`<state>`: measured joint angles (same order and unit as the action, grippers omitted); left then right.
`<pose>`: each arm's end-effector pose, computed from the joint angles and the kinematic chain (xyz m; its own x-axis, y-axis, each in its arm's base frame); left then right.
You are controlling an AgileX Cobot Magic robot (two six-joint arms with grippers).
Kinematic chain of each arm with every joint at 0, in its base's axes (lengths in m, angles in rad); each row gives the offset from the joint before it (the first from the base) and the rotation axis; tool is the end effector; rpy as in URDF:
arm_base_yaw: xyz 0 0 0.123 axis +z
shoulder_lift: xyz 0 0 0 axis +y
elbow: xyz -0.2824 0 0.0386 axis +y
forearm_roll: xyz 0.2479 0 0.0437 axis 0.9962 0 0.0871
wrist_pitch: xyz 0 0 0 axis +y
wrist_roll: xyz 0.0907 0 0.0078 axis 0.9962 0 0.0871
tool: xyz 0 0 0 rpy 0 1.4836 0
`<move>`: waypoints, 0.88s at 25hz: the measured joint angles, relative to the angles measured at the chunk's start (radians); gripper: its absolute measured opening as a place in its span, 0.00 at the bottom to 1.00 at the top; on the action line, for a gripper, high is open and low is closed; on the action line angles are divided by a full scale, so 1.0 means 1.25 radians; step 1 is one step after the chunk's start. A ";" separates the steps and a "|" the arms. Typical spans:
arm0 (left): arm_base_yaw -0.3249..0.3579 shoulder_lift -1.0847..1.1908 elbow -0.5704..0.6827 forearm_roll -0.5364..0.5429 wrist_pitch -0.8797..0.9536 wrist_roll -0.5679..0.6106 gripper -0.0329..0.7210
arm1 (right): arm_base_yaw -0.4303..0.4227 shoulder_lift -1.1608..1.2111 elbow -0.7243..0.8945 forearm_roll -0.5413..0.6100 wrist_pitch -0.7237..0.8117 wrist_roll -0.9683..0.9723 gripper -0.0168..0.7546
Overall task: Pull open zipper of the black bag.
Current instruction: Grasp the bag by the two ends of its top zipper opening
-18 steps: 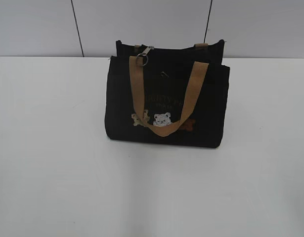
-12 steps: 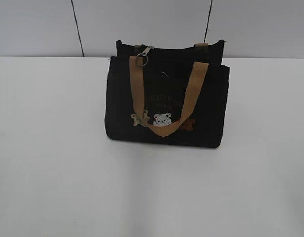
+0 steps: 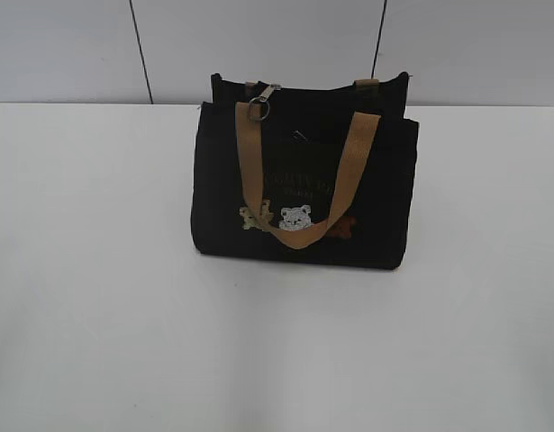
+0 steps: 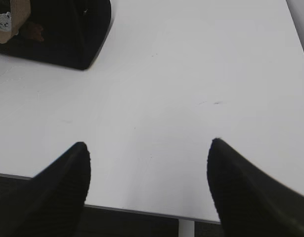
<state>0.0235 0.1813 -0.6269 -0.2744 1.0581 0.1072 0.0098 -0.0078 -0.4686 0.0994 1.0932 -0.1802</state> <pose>0.0117 -0.0212 0.3150 -0.4923 -0.0407 -0.8695 0.1686 0.9755 -0.1412 -0.0042 0.0080 0.2661 -0.4874 -0.1383 -0.8622 -0.1526 0.9857 -0.0718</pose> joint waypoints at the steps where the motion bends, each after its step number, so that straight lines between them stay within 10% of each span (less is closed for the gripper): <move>1: 0.000 0.041 -0.020 -0.015 -0.006 0.001 0.66 | 0.000 0.000 0.000 0.000 0.000 0.000 0.74; 10: 0.000 0.386 -0.063 -0.202 -0.188 0.280 0.64 | 0.000 0.000 0.000 0.000 0.000 0.000 0.74; 22: 0.000 0.794 -0.063 -0.863 -0.287 1.260 0.64 | 0.000 0.000 0.000 0.001 0.000 0.000 0.74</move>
<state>0.0235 1.1739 -0.7056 -1.3536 0.6991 1.6819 0.0098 -0.0078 -0.4686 0.1004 1.0932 -0.1802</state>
